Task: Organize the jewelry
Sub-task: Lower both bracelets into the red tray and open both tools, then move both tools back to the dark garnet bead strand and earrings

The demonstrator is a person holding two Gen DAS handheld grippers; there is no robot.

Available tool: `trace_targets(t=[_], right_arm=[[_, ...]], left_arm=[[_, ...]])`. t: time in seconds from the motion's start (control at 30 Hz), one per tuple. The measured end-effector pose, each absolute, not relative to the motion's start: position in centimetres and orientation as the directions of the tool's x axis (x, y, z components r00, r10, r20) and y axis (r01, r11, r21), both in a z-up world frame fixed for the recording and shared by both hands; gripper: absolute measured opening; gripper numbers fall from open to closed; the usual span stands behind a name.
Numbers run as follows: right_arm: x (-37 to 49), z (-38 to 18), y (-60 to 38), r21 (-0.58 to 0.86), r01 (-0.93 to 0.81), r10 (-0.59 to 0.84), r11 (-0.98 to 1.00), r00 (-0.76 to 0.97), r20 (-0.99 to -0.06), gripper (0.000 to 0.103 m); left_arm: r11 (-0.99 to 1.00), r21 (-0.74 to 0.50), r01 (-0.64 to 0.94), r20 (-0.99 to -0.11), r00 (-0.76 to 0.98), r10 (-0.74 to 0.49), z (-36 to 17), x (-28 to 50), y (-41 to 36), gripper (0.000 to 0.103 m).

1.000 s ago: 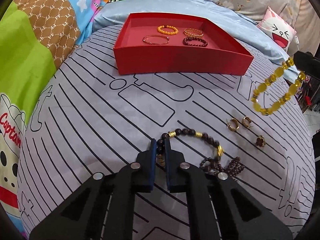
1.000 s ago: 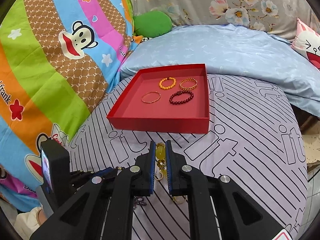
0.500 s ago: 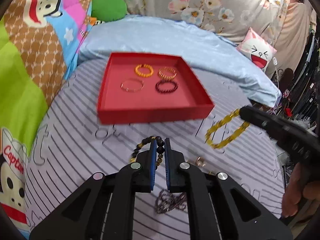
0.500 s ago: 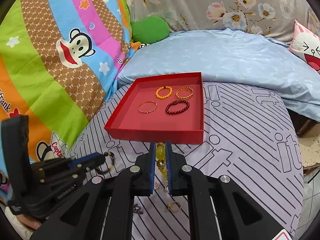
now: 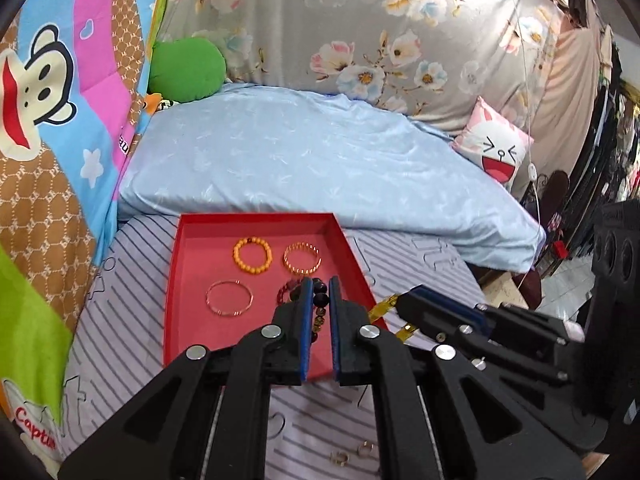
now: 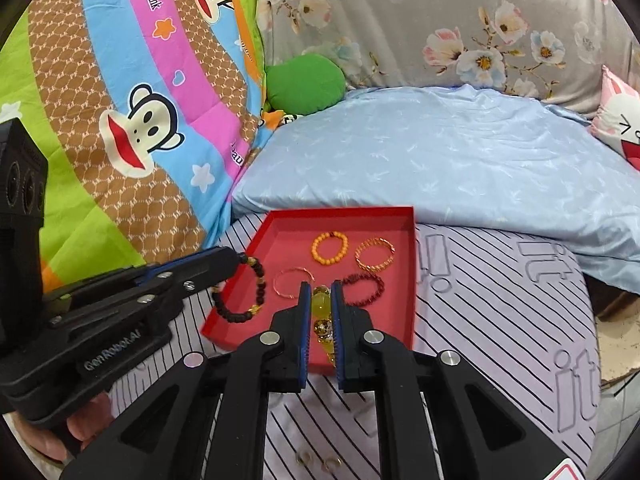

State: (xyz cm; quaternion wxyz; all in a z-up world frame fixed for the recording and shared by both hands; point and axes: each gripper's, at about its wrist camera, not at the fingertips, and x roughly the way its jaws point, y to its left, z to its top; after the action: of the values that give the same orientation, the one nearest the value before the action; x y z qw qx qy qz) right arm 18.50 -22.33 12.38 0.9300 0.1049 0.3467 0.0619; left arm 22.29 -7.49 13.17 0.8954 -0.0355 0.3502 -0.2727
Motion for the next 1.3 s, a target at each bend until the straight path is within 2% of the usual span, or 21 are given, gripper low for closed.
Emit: trace_targets(t=[0.17,0.3,0.47,0.73,0.8,0.83,0.87,0.9,0.93,1.0,1.3], right_arm=[[21.5,10.3,-21.9,0.304,-0.046,0.24,0.952,0.728,-0.642,0.01],[23.5,5.8,-21.9,0.293,-0.003,0.222,0.956,0.659,-0.718,0.01],[23.4,2.4,-22.3,0.206,0.05,0.134,0.977,0.609,-0.782,0.01],[23.7,1.4,-22.2,0.148,0.061,0.081,0.987,0.605,-0.792,0.01],[24.0,1.6,-22.0,0.131,0.062,0.064,0.989,0.621,-0.781,0.017],[24.1,1.9,-22.0,0.111,0.072,0.041,0.991,0.631,-0.775,0.029],[24.0,2.2,-22.1,0.102,0.081,0.026,0.991,0.643,-0.766,0.042],[23.8,2.6,-22.2,0.101,0.088,0.019,0.991,0.657,-0.754,0.046],[23.4,3.1,-22.3,0.101,0.092,0.013,0.991,0.671,-0.741,0.049],[22.9,3.6,-22.4,0.088,0.095,-0.001,0.992,0.681,-0.732,0.051],[19.5,4.4,-22.8,0.118,0.093,0.023,0.989,0.681,-0.732,0.052]], left_arm=[[0.843,-0.322,0.431,-0.626,0.571,-0.531,10.7,25.3,-6.8,0.007],[0.847,-0.36,0.391,-0.681,0.511,-0.525,6.1,27.2,-5.8,0.008],[0.9,-0.294,0.32,-0.763,0.488,-0.423,1.0,27.7,-4.4,0.008],[0.947,-0.154,0.282,-0.793,0.536,-0.289,-0.3,27.9,-4.6,0.008],[0.958,-0.098,0.27,-0.79,0.564,-0.24,-0.1,28.1,-5.2,0.008],[0.963,-0.056,0.265,-0.781,0.589,-0.207,0.1,28.2,-5.4,0.012],[0.967,-0.02,0.255,-0.773,0.609,-0.177,0.5,28.1,-5.7,0.029],[0.972,0.027,0.235,-0.755,0.641,-0.134,0.9,27.9,-5.8,0.039],[0.974,0.043,0.222,-0.742,0.66,-0.118,1.3,27.9,-5.7,0.057],[0.976,0.037,0.215,-0.72,0.683,-0.123,2.0,27.4,-5.4,0.059],[0.977,0.004,0.215,-0.739,0.658,-0.142,2.4,25.1,-4.6,0.059]])
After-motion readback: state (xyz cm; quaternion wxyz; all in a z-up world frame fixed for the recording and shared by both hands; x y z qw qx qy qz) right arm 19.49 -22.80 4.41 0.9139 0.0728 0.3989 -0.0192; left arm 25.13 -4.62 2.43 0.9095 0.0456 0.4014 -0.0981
